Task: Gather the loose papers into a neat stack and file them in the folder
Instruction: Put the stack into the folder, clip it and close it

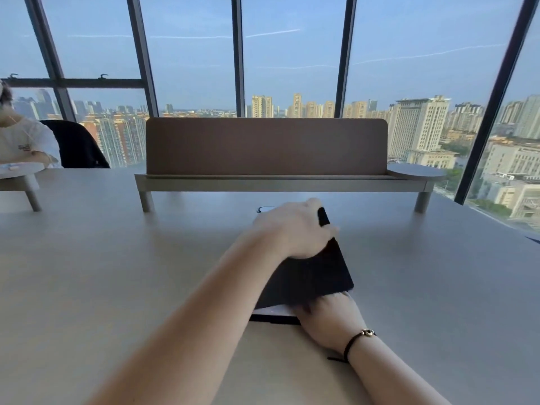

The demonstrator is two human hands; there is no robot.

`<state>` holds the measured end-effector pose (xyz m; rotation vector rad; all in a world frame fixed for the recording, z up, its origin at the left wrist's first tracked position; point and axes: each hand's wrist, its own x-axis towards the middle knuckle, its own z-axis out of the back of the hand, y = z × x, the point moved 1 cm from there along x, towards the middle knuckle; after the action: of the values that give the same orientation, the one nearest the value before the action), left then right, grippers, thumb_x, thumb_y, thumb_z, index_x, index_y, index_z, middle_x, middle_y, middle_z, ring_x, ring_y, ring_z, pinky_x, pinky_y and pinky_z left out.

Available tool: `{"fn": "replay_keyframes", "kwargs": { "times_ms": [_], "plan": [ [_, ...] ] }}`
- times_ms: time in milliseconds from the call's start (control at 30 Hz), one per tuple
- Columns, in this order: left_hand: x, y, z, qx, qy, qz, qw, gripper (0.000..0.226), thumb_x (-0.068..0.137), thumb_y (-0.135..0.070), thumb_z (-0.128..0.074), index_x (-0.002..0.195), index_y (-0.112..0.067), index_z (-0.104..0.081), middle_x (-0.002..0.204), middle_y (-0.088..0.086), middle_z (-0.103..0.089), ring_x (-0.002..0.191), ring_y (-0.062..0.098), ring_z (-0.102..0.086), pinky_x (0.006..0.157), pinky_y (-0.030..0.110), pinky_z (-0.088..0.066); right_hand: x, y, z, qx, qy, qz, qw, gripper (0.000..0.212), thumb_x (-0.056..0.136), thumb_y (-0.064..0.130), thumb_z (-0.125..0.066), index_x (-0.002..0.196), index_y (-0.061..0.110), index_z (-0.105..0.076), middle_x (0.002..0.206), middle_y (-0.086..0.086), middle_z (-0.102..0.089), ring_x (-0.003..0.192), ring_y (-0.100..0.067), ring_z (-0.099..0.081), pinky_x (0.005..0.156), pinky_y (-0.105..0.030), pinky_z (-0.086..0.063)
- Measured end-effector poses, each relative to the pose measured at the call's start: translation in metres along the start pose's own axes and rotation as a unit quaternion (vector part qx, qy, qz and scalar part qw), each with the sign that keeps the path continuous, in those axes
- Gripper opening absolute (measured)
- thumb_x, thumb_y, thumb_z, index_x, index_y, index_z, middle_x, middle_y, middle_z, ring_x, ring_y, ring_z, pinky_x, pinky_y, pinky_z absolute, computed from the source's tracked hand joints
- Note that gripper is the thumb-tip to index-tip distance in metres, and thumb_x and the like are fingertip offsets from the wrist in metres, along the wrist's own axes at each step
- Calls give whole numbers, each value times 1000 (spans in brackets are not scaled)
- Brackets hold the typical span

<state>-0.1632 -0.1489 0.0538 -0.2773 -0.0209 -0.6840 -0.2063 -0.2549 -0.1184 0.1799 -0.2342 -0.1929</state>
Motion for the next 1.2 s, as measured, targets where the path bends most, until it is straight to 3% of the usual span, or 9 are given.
{"fn": "replay_keyframes", "kwargs": {
  "times_ms": [100,167,267,367,533,700,833,1000,1200],
  "plan": [
    [19,65,-43,-8,35,54,998,50,99,-45,-31,145,-27,-38,146,4,-51,127,28,-52,101,42,-44,-7,-23,10,133,-3,-115,984,20,91,29,-50,95,21,-69,97,1,-72,90,-28,-63,67,-32,-43],
    [19,99,-74,-13,88,66,994,46,101,-38,-32,141,-21,-45,149,5,-48,130,29,-49,106,42,-41,-8,-35,21,304,-75,-192,930,22,88,11,-54,71,22,-64,71,4,-67,63,-22,-56,57,-31,-44],
    [9,122,-113,-58,123,53,989,52,103,-42,-29,153,-28,-30,164,-8,-21,149,19,-24,117,39,-27,-4,-50,28,449,-187,-255,835,26,93,12,-58,78,29,-71,80,0,-76,76,-19,-70,70,-34,-54],
    [5,127,-130,-91,56,47,993,54,102,-46,-28,153,-31,-27,164,-14,-16,151,14,-16,119,39,-21,-1,-48,29,490,-225,-249,805,20,98,17,-57,87,20,-75,85,-11,-76,75,-22,-67,70,-34,-49],
    [6,131,-136,-97,36,41,994,55,101,-49,-30,153,-33,-28,163,-16,-19,152,16,-16,120,39,-20,4,-45,51,551,-269,-238,754,24,96,25,-62,77,19,-74,79,0,-78,70,-22,-70,72,-36,-55],
    [8,122,-143,-44,45,39,997,61,100,-52,-29,155,-27,-24,165,-13,-11,153,25,-8,122,40,-13,9,-26,61,383,-236,-149,881,19,91,32,-67,72,32,-72,66,26,-71,64,4,-64,68,-30,-51],
    [16,113,-148,-51,53,42,996,63,99,-52,-29,155,-25,-23,166,-11,-12,153,25,-5,122,40,-12,14,14,41,174,-66,-20,982,28,94,47,-57,115,35,-71,119,18,-70,113,-6,-61,96,-28,-47],
    [24,106,-153,-61,55,28,996,59,96,-43,-36,152,-27,-31,164,-10,-19,152,23,-11,120,39,-20,15,17,8,98,59,-30,993,47,103,54,-27,140,37,-49,158,14,-38,149,-6,-23,123,-43,-9],
    [66,108,-147,30,34,31,998,58,95,-57,-32,147,-30,-38,160,-11,-30,145,21,-27,115,42,-27,14,0,0,35,66,-2,997,62,97,65,-27,152,37,-32,164,14,-27,153,-10,-14,124,-51,-4]
  ]
}}
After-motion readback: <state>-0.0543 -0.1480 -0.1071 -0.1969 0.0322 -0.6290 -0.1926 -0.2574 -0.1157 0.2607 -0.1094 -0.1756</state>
